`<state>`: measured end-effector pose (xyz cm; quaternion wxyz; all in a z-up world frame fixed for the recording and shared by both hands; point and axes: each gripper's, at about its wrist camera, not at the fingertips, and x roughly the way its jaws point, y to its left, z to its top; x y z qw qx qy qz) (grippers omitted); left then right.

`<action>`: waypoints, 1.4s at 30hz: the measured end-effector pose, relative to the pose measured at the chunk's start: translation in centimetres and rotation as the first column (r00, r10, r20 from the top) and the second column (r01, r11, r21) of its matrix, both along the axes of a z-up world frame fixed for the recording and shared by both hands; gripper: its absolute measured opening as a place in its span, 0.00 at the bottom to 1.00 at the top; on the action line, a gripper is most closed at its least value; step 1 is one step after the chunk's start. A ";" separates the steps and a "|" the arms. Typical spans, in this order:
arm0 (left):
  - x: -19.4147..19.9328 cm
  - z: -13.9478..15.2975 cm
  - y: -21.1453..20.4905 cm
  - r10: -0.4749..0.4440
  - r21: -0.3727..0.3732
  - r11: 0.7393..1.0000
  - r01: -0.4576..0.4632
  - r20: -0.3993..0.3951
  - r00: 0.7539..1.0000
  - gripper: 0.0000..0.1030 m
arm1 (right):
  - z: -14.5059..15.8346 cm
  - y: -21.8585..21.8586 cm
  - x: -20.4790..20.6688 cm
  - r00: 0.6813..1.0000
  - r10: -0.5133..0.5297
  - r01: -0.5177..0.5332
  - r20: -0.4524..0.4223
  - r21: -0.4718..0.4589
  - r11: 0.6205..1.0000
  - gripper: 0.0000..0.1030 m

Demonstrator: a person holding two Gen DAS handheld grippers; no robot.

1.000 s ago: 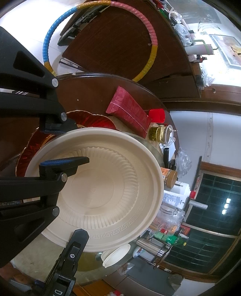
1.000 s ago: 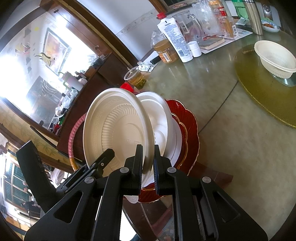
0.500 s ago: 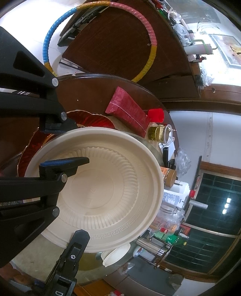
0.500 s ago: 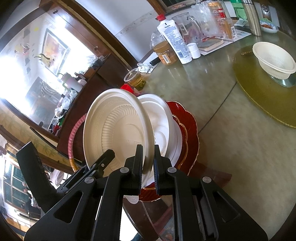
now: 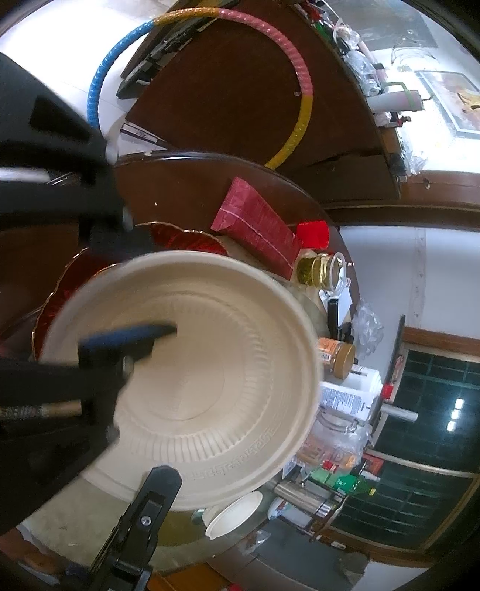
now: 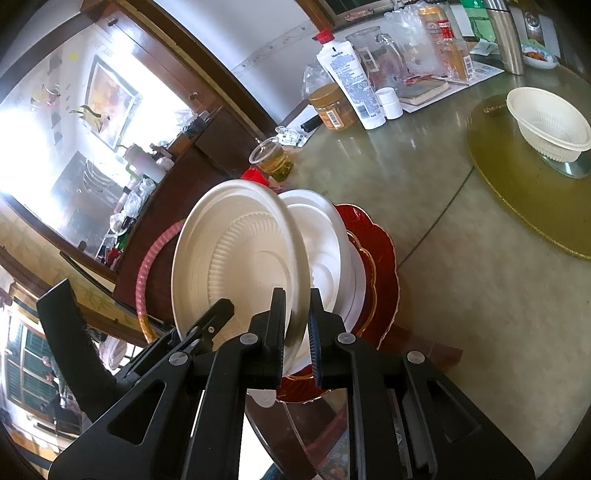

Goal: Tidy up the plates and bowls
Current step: 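Lower both cream bowls onto the red stack and open both tools, then move both open tools to the cream ribbed bowls on the lazy susan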

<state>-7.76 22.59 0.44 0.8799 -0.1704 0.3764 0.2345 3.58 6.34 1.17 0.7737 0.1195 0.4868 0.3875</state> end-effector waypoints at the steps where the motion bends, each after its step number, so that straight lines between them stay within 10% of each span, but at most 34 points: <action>1: -0.1 0.1 0.0 0.008 0.002 1.000 -0.008 0.012 1.000 0.65 | 0.1 -0.1 0.0 1.000 0.000 0.000 0.004 0.008 1.000 0.13; 8: -0.3 0.9 0.4 0.044 0.025 0.999 -0.045 0.045 0.998 0.70 | 0.7 -0.7 0.3 0.999 -0.016 0.016 0.032 0.015 1.000 0.15; 13: -0.6 1.9 0.6 0.082 0.025 0.996 -0.085 0.080 0.993 0.77 | 1.3 -2.5 1.0 0.998 -0.057 0.055 0.019 0.081 0.995 0.64; 26: 6.1 5.7 -7.1 -0.096 -0.044 0.993 0.107 0.207 0.974 0.81 | 1.7 -13.4 6.1 0.967 -0.245 0.252 -0.065 0.159 0.955 0.64; 33: 16.7 2.7 -15.1 -0.250 -0.123 0.956 0.266 0.130 0.960 0.81 | 0.1 -22.5 11.5 0.874 -0.459 0.481 -0.161 0.147 0.864 0.69; 42: 25.7 -2.6 -17.6 -0.213 -0.231 0.951 0.204 -0.014 0.977 0.81 | -4.6 -26.8 20.5 0.785 -0.537 0.585 -0.309 0.087 0.806 0.69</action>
